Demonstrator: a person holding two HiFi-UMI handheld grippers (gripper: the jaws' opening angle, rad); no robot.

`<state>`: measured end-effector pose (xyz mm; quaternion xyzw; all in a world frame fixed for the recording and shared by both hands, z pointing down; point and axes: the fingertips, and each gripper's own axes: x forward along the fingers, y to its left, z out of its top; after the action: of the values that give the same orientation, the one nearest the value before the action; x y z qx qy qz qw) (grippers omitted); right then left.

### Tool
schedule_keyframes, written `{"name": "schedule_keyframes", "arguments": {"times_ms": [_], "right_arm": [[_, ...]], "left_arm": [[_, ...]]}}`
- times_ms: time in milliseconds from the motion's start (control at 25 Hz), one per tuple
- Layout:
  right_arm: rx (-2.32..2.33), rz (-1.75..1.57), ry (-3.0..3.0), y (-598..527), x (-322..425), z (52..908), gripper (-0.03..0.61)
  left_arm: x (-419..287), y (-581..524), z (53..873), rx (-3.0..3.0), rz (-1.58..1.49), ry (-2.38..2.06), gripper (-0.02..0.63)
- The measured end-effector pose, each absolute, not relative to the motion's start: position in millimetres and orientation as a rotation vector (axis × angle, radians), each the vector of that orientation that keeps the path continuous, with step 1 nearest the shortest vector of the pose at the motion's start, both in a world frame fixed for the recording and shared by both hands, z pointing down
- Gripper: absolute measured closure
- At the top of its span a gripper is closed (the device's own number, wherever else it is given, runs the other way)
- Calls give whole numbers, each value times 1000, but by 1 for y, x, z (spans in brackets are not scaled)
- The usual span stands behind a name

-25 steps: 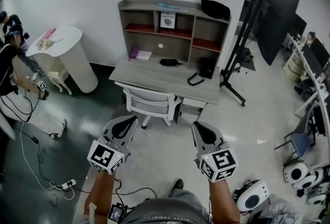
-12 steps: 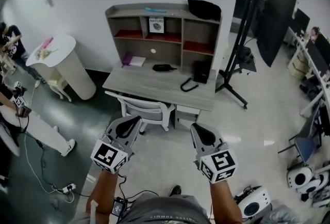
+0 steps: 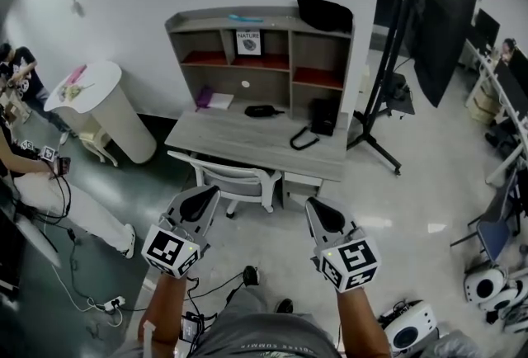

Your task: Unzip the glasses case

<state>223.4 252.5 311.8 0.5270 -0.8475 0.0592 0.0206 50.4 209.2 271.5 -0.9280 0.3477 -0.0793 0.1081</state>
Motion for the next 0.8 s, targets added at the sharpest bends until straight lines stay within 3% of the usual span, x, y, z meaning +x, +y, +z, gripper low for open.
{"name": "schedule_keyframes", "arguments": {"times_ms": [800], "right_arm": [[1698, 175, -2464, 89, 179, 310, 568]], "left_arm": [[-13, 22, 277, -2801, -77, 1005, 614]]}}
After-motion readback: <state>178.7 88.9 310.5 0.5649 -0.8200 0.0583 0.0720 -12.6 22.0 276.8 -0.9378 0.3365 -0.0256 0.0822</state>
